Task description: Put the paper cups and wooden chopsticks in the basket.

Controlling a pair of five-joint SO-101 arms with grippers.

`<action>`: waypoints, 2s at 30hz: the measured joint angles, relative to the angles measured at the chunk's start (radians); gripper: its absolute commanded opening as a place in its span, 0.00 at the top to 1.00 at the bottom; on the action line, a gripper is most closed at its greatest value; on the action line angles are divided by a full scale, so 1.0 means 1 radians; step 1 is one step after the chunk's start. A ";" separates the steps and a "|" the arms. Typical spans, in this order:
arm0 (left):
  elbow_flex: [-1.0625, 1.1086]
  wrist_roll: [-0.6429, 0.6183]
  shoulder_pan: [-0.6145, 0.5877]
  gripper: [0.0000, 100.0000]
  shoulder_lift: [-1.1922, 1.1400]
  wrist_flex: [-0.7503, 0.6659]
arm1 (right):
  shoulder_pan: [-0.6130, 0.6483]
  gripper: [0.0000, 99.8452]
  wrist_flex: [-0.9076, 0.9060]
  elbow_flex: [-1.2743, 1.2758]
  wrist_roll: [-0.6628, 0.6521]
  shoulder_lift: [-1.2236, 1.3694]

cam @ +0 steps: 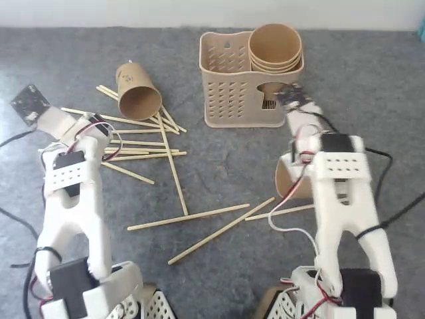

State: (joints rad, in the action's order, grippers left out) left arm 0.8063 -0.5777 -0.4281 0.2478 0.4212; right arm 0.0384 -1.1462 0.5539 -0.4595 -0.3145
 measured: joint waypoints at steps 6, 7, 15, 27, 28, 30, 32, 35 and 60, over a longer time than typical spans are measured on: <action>0.000 0.000 0.000 0.89 0.000 0.000 | -0.172 0.97 0.017 0.000 -0.095 0.000; 0.000 0.000 0.000 0.89 0.000 0.000 | -0.198 0.97 0.018 0.000 -0.107 0.002; 0.000 0.006 0.021 0.89 0.000 0.000 | -0.354 1.00 0.075 0.000 -0.146 0.002; 0.000 0.006 0.018 0.89 0.000 0.000 | -0.367 0.99 -0.146 -0.229 0.034 0.002; 0.000 0.006 0.018 0.89 0.000 0.000 | -0.361 0.99 -0.183 -0.276 0.046 0.002; 0.000 0.006 0.018 0.89 0.000 0.000 | -0.344 0.99 -0.258 -0.371 0.071 0.002; 0.000 0.006 0.018 0.89 0.000 0.000 | -0.325 0.99 -0.333 -0.479 0.097 0.002; 0.000 0.006 0.018 0.89 0.000 0.000 | -0.293 0.99 -0.430 -0.654 0.146 0.002; 0.000 0.006 0.018 0.89 0.000 0.000 | -0.035 0.99 -0.054 -1.082 0.534 0.152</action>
State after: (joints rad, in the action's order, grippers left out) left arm 0.8063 -0.5715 -0.4097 0.2478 0.4212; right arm 0.0031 -1.1999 -0.5278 0.0744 -0.1626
